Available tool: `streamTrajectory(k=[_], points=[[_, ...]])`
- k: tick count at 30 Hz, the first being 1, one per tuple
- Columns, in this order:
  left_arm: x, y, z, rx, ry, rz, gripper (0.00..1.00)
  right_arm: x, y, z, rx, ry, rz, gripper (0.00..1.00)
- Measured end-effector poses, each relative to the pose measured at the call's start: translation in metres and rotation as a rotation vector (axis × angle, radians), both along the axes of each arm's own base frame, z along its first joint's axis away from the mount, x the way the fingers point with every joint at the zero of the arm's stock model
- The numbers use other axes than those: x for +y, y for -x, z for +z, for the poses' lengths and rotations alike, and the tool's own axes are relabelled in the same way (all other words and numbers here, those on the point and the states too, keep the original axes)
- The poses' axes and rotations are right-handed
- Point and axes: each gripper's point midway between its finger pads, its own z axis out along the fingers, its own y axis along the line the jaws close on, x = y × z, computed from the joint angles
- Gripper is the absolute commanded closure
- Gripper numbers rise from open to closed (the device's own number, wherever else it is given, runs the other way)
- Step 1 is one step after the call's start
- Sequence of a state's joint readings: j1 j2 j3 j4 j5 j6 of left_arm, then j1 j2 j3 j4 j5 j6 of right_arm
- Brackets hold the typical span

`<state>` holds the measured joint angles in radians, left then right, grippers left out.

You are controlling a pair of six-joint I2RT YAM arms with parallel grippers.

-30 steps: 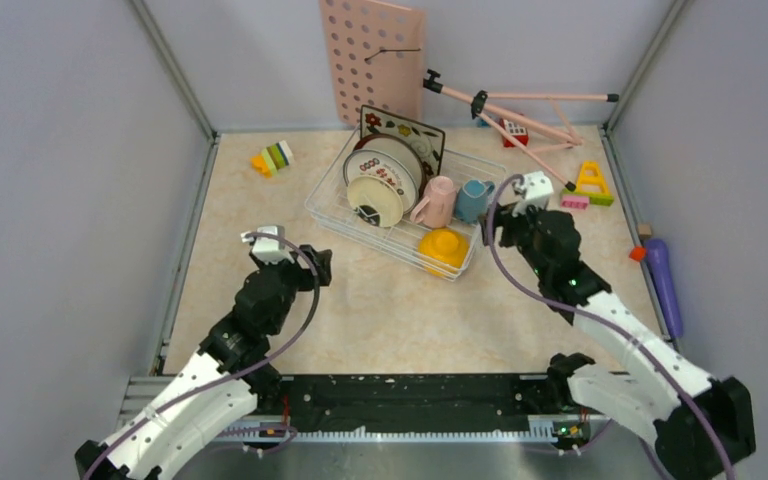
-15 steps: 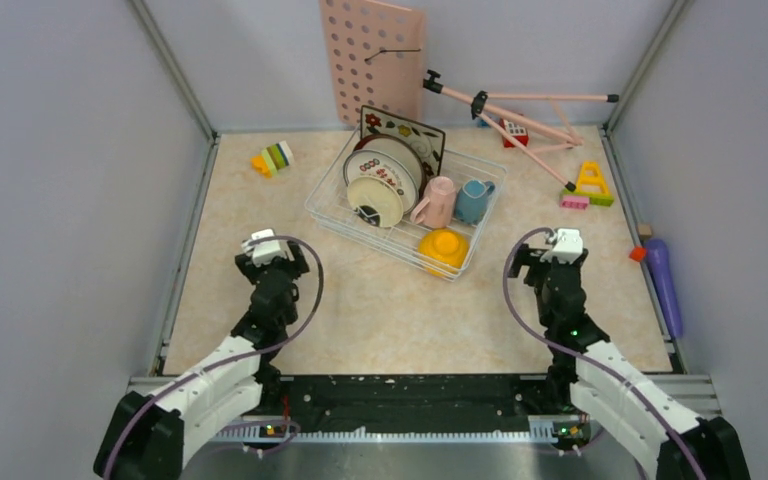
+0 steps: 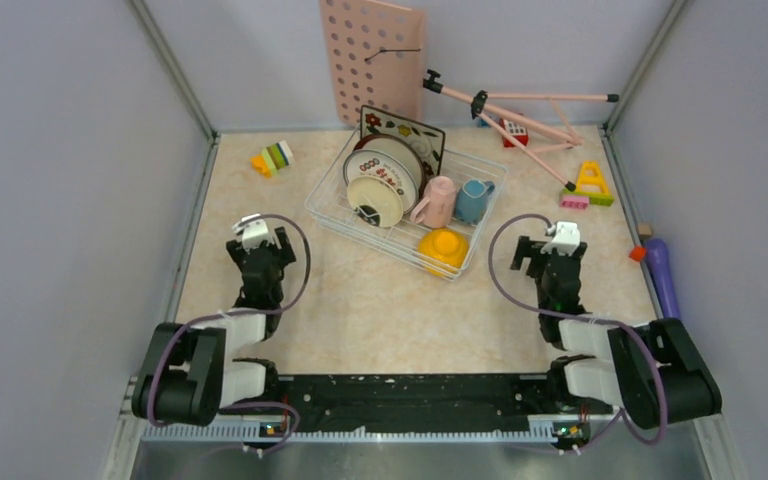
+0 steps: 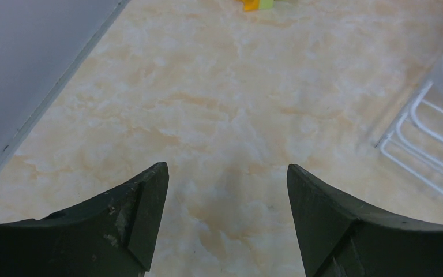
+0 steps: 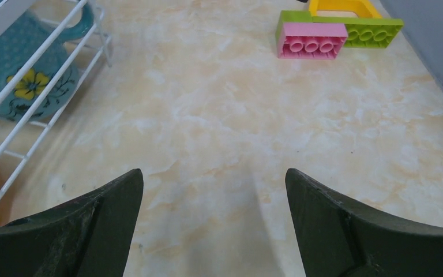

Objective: Load the mixed dishes into the dish rack

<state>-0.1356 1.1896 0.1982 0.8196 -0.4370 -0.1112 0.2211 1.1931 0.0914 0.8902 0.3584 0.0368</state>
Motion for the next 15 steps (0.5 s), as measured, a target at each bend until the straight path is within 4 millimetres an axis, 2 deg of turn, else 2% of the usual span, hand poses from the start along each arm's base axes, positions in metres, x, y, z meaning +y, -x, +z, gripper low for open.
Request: streamTrajectory(k=[2, 4, 8, 12, 14, 15], points=[[0.003, -0.003, -0.014, 0.049, -0.003, -0.011, 0.24, -0.006, -0.007, 0.003, -0.007, -0.034, -0.016, 0.12], [0.001, -0.009, -0.017, 0.076, -0.001, -0.036, 0.25, -0.009, -0.016, 0.009, -0.024, -0.062, -0.020, 0.12], [-0.006, -0.023, -0.002, 0.039, 0.004, -0.075, 0.25, -0.005, -0.022, 0.022, -0.070, -0.099, -0.001, 0.12], [-0.006, -0.021, 0.002, 0.022, -0.020, -0.086, 0.26, -0.004, -0.018, 0.029, -0.102, -0.098, 0.014, 0.14], [-0.004, -0.020, 0.002, 0.034, -0.035, -0.083, 0.13, -0.003, -0.018, 0.034, -0.115, -0.071, 0.027, 0.13], [-0.003, -0.019, 0.001, 0.040, -0.042, -0.079, 0.12, -0.004, -0.019, 0.036, -0.124, -0.060, 0.026, 0.14]])
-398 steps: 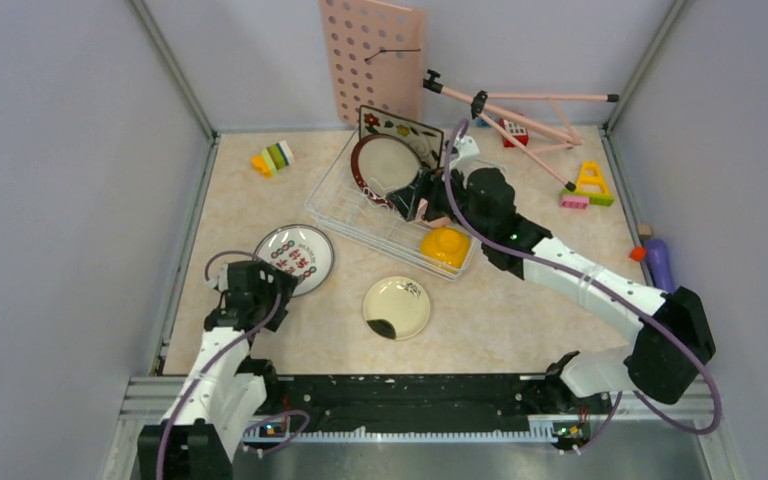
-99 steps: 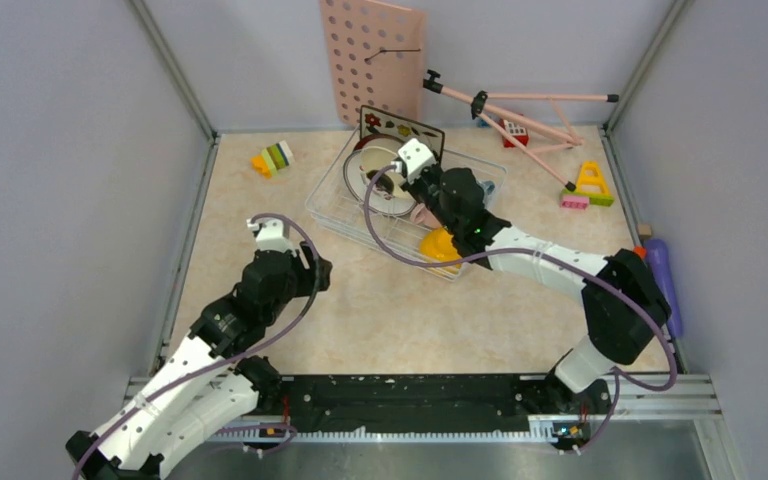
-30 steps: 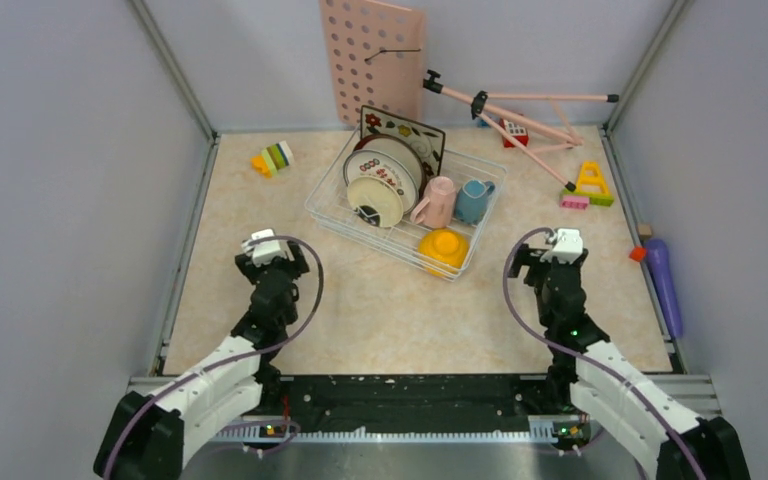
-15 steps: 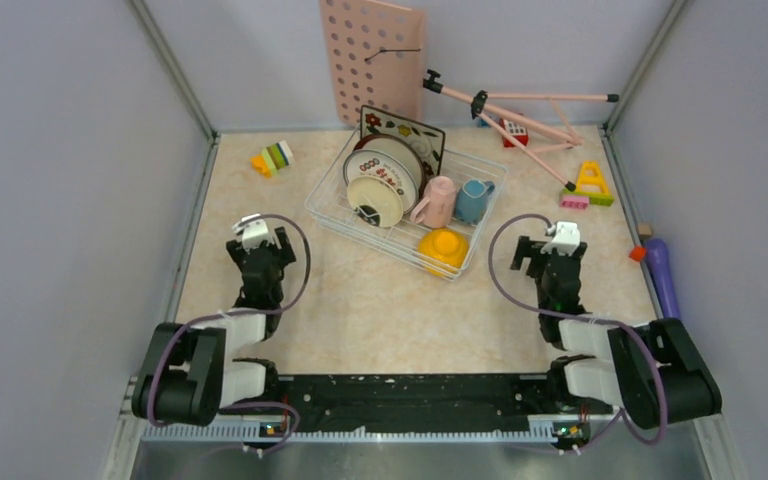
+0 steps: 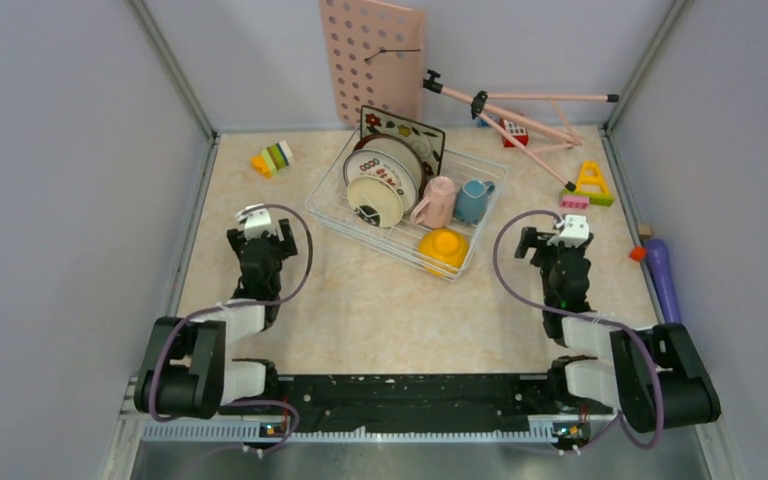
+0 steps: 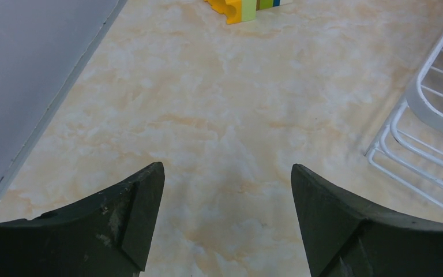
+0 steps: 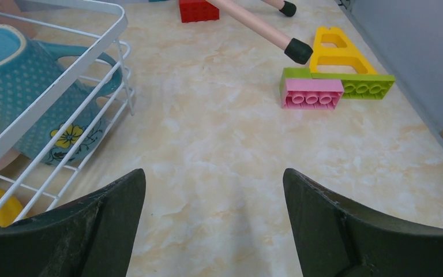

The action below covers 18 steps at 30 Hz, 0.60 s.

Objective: Load the mixed dishes into the dish rack

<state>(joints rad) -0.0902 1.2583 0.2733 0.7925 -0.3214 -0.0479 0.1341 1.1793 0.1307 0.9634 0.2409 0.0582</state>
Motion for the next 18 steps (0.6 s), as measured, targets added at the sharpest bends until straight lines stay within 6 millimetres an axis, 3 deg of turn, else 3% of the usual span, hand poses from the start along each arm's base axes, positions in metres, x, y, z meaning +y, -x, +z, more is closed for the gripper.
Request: streamTrajectory(k=[3, 5, 6, 9, 11, 13, 14, 15, 16, 18], points=[[0.007, 0.000, -0.001, 0.007, -0.012, 0.038, 0.13, -0.002, -0.004, 0.000, -0.009, 0.041, -0.001, 0.14], [0.011, -0.003, -0.001, 0.000, -0.017, 0.061, 0.26, -0.005, -0.007, -0.009, 0.004, 0.060, -0.013, 0.12], [0.012, -0.006, -0.004, -0.006, -0.019, 0.065, 0.27, -0.008, -0.008, -0.016, 0.016, 0.066, -0.030, 0.12], [0.014, -0.010, -0.023, 0.035, -0.028, 0.056, 0.23, -0.018, -0.007, -0.039, 0.076, 0.075, -0.078, 0.12], [0.017, -0.009, -0.027, 0.049, -0.026, 0.059, 0.19, -0.023, -0.007, -0.038, 0.074, 0.073, -0.100, 0.16], [0.018, -0.012, -0.023, 0.028, -0.018, 0.049, 0.27, -0.026, -0.008, -0.035, 0.059, 0.069, -0.114, 0.02], [0.018, -0.013, -0.021, 0.020, -0.012, 0.034, 0.31, -0.027, -0.008, -0.034, 0.058, 0.063, -0.119, 0.01], [0.017, -0.015, -0.021, 0.015, -0.007, 0.021, 0.26, -0.028, -0.009, -0.034, 0.056, 0.062, -0.125, 0.01], [0.016, -0.017, -0.020, 0.006, -0.005, 0.010, 0.04, -0.029, -0.009, -0.033, 0.054, 0.061, -0.130, 0.01], [0.013, -0.019, -0.021, 0.003, -0.002, -0.015, 0.01, -0.029, -0.010, -0.031, 0.047, 0.057, -0.132, 0.01]])
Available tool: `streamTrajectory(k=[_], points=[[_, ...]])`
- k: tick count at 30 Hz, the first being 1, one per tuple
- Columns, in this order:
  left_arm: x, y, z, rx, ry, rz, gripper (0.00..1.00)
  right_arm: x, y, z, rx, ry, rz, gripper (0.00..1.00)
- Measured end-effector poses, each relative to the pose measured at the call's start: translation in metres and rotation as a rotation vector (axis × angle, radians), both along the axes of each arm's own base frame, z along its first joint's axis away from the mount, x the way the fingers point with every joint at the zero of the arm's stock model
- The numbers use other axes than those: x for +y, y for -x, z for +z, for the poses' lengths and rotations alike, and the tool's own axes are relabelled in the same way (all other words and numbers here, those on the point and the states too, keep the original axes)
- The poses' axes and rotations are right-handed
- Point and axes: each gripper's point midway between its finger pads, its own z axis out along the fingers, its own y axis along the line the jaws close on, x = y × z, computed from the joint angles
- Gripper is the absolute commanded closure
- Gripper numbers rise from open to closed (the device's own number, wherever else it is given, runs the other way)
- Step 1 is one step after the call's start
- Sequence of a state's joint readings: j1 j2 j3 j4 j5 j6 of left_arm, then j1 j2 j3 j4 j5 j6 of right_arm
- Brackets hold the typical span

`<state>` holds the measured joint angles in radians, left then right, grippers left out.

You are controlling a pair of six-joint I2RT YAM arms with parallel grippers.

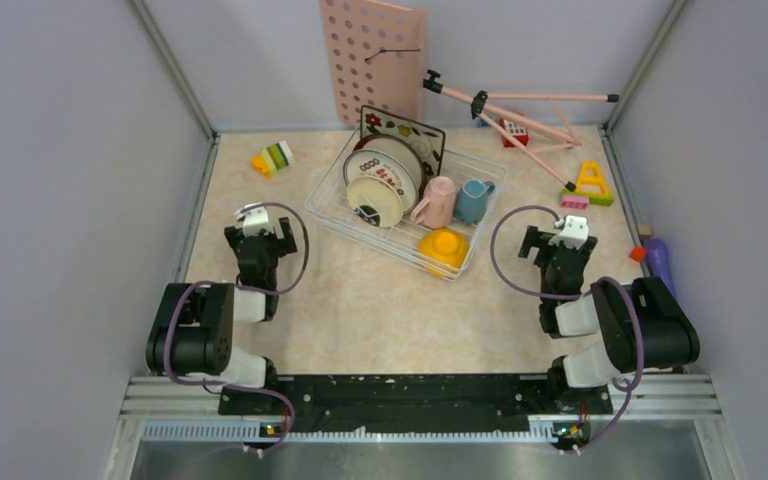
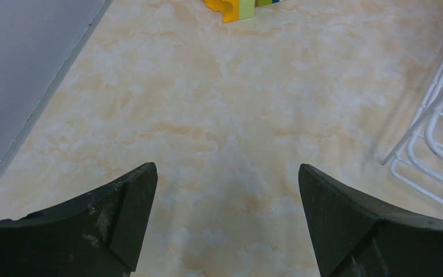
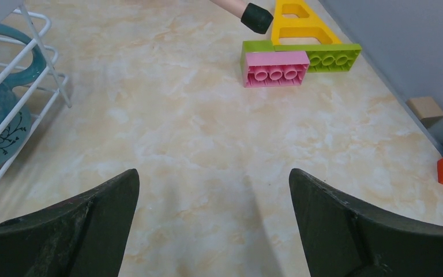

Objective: Load the mixed dishes into the dish rack

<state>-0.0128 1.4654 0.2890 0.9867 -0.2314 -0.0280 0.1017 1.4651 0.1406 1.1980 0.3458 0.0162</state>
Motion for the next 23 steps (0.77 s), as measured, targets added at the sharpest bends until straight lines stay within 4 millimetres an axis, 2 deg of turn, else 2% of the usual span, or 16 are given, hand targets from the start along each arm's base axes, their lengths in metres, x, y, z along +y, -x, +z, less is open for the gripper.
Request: streamTrajectory(k=[23], points=[[-0.009, -0.005, 0.007, -0.032, 0.009, -0.054, 0.01, 0.015, -0.004, 0.001, -0.001, 0.007, 0.115, 0.01]])
